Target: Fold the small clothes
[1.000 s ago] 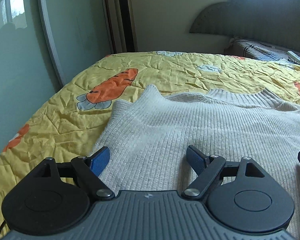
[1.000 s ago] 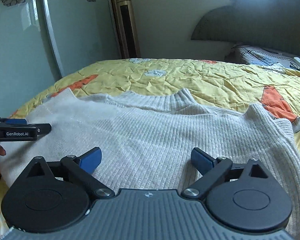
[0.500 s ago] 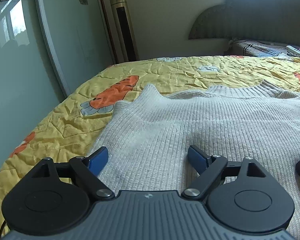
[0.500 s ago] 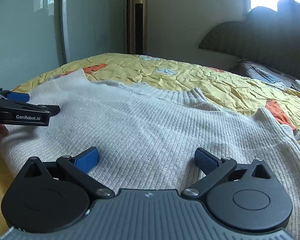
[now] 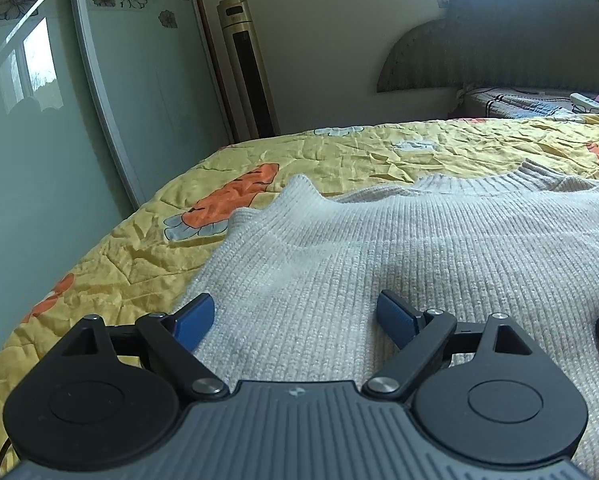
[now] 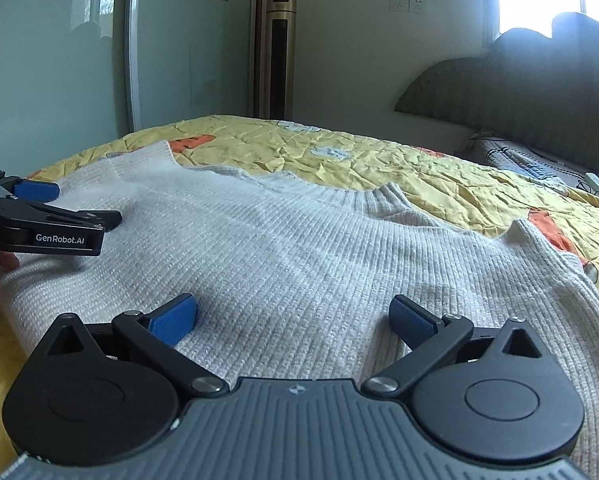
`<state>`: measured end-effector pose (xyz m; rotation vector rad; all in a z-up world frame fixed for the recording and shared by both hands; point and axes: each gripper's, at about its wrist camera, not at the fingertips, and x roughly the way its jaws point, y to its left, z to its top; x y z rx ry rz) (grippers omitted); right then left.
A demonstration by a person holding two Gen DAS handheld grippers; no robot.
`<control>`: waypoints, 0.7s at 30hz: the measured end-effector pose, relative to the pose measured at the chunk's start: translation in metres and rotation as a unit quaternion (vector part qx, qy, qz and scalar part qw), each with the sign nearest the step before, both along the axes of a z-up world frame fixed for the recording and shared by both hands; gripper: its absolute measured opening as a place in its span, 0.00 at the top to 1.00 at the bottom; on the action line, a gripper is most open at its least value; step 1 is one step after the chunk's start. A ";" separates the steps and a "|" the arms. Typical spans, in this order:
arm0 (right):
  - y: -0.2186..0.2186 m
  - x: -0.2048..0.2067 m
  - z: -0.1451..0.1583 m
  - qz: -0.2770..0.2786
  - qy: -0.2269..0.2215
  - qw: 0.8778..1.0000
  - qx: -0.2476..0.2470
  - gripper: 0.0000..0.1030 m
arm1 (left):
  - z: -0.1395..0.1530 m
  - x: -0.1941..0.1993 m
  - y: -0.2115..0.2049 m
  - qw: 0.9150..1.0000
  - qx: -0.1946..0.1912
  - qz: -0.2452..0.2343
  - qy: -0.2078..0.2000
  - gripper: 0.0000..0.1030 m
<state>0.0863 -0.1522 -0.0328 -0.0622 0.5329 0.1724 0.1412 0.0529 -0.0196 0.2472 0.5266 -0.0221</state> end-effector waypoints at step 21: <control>0.004 0.000 -0.002 0.000 -0.001 1.000 -0.014 0.00 | -0.002 -0.004 0.004 1.000 -0.008 -0.008 -0.012 0.13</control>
